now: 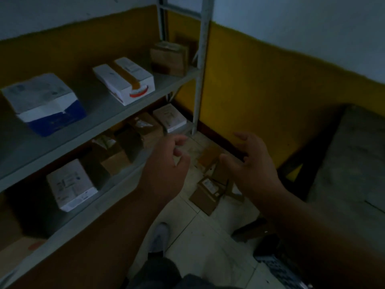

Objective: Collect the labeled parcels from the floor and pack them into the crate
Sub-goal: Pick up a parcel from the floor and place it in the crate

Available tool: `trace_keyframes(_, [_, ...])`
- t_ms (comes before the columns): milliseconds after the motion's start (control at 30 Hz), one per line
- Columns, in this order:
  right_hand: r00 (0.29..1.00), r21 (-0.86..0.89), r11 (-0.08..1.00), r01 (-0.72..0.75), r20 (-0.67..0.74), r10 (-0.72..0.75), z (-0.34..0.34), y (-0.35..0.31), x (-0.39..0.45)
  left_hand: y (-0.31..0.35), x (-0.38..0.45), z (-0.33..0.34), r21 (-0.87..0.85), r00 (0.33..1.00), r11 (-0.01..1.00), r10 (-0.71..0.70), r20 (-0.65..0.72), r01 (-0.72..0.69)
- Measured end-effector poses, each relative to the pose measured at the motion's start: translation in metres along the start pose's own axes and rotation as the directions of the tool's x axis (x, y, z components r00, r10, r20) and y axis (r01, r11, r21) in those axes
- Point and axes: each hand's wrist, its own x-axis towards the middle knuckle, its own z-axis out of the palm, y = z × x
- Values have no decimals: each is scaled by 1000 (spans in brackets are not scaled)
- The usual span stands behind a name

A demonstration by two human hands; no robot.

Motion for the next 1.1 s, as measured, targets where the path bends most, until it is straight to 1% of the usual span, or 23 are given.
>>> trace_keyframes(67, [999, -37, 999, -27, -26, 26, 4, 5, 22, -10, 30, 11, -11, 998, 1000, 20, 61, -19])
trace_keyframes(167, [989, -76, 994, -83, -132, 73, 15, 12, 59, -26, 81, 23, -16, 980, 997, 77, 182, -75])
trace_keyframes(233, [972, -78, 988, -131, -204, 112, 28, 14, 83, -37, 119, 28, -32, 959, 992, 126, 254, -122])
trace_keyframes(367, [929, -43, 976, -216, -317, 192, 52, 18, 125, -57, 184, 40, -62, 924, 983, 182, 337, -171])
trace_keyframes(467, [898, -8, 959, -282, -355, 261, 59, 29, 145, -70, 213, 59, -73, 905, 984, 179, 387, -163])
trace_keyframes(533, [885, 27, 950, -313, -354, 301, 61, 42, 154, -80, 224, 76, -84, 896, 987, 163, 414, -140])
trace_keyframes(633, [878, 29, 937, -348, -341, 336, 70, 76, 170, -99, 234, 111, -89, 879, 990, 140, 456, -111])
trace_keyframes(733, [865, 66, 926, -373, -338, 372, 95, 127, 190, -134, 244, 155, -67, 877, 995, 97, 471, -74])
trace_keyframes(833, [860, 88, 911, -403, -304, 410, 135, 197, 206, -189, 248, 211, -50, 877, 997, 71, 476, -54])
trace_keyframes(933, [843, 31, 892, -452, -313, 438, 187, 283, 208, -256, 240, 273, -29, 862, 998, 62, 504, -55])
trace_keyframes(967, [831, 22, 879, -476, -317, 458, 206, 313, 206, -282, 235, 294, -11, 854, 998, 60, 516, -64])
trace_keyframes(1033, [790, 66, 833, -549, -284, 543, 247, 373, 197, -334, 222, 336, 36, 837, 997, 34, 546, -63])
trace_keyframes(1100, [749, 131, 783, -608, -233, 620, 287, 427, 183, -384, 205, 375, 56, 820, 998, -30, 572, -3])
